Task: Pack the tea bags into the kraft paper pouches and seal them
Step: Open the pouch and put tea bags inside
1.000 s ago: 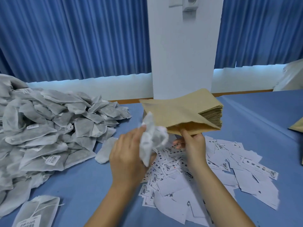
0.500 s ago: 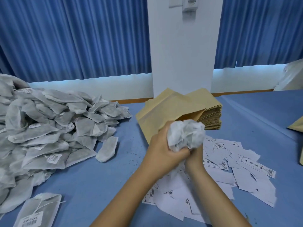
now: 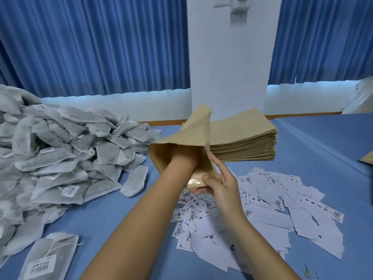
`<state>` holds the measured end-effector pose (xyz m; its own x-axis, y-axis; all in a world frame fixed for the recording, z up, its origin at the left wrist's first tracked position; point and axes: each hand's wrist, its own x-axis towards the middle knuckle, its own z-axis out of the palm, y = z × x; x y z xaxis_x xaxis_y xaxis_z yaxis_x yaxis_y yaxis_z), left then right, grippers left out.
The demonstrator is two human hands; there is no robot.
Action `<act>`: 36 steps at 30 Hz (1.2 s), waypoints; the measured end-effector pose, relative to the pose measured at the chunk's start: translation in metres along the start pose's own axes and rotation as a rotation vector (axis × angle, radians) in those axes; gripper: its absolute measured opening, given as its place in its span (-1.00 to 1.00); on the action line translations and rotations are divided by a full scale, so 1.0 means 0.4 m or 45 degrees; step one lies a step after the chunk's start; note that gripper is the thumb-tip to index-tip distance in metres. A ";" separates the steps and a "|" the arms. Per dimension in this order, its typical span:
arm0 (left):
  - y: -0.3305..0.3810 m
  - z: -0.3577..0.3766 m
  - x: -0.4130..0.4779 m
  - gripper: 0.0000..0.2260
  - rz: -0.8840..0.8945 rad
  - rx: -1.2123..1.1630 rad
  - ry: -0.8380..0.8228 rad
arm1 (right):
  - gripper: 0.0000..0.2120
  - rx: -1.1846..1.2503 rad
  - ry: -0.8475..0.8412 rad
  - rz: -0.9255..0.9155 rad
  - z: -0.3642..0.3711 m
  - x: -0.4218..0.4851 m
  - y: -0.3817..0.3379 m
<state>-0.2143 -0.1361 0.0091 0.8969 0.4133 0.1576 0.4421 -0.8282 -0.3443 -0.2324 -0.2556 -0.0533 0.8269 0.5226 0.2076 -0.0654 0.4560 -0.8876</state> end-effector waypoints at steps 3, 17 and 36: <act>0.012 -0.057 -0.046 -0.58 0.180 -0.189 -0.104 | -0.61 0.037 0.031 -0.024 -0.008 0.009 0.002; -0.202 0.295 -0.171 -0.58 -0.660 -0.583 -0.111 | -0.87 0.289 0.031 0.021 -0.015 0.017 -0.002; -0.082 0.066 -0.305 -0.83 0.356 -1.306 1.831 | -0.89 0.166 -0.012 -0.044 -0.009 0.015 0.018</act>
<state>-0.3384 -0.1493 -0.0231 -0.0050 0.0756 0.9971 -0.3828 -0.9213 0.0679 -0.2259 -0.2515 -0.0599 0.8248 0.5112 0.2418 -0.1093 0.5637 -0.8187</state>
